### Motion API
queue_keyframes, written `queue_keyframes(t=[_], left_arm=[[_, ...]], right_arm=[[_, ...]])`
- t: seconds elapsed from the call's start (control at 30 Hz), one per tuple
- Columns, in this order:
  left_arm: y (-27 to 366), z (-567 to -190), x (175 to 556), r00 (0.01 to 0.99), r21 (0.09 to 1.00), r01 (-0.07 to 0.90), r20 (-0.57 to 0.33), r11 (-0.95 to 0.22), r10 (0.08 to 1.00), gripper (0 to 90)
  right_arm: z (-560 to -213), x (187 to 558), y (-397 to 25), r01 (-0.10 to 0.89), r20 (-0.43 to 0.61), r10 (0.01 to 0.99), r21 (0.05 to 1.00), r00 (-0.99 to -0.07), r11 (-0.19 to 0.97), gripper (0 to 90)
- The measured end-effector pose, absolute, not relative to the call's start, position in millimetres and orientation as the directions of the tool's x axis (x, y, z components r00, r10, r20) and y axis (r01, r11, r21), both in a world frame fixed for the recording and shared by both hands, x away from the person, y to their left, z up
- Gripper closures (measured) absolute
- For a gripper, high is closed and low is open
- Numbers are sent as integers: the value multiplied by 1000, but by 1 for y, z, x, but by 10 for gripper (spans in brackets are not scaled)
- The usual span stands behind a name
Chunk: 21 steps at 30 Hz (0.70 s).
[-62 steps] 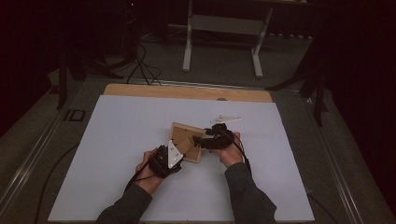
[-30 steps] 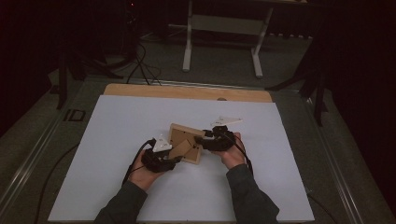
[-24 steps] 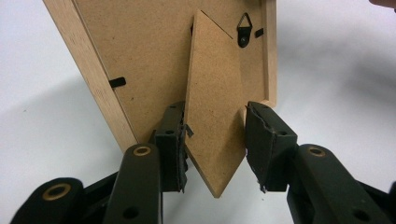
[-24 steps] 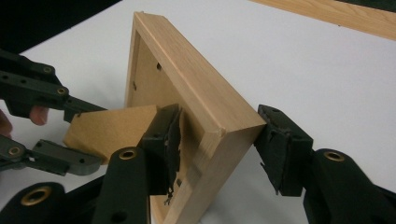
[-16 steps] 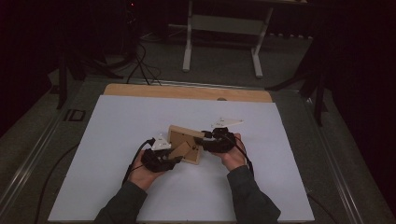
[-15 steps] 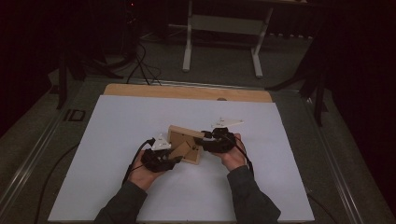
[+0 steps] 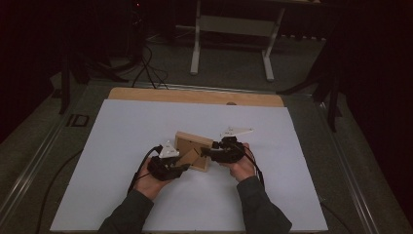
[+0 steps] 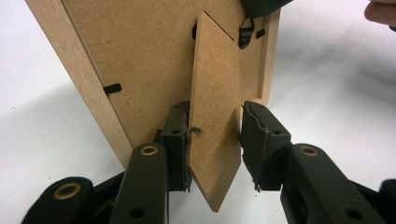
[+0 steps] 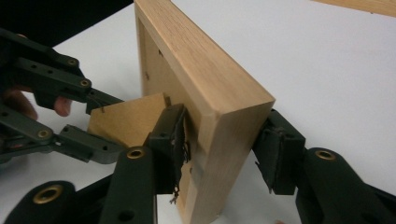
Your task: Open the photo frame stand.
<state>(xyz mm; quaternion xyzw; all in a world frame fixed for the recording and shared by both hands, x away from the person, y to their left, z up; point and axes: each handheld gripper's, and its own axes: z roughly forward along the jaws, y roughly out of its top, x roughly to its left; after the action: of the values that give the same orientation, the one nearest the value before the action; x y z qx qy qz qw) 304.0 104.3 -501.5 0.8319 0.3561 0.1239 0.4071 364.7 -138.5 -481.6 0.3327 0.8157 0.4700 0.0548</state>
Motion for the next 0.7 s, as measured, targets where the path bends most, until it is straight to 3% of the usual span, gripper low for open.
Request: queue_keyframes(t=[0.7], left_arm=[[93,-509,320,649,769,503,-35,-394,760,661]], right_arm=[[-472,371,-132,460,147,643,816,-752,351,522]])
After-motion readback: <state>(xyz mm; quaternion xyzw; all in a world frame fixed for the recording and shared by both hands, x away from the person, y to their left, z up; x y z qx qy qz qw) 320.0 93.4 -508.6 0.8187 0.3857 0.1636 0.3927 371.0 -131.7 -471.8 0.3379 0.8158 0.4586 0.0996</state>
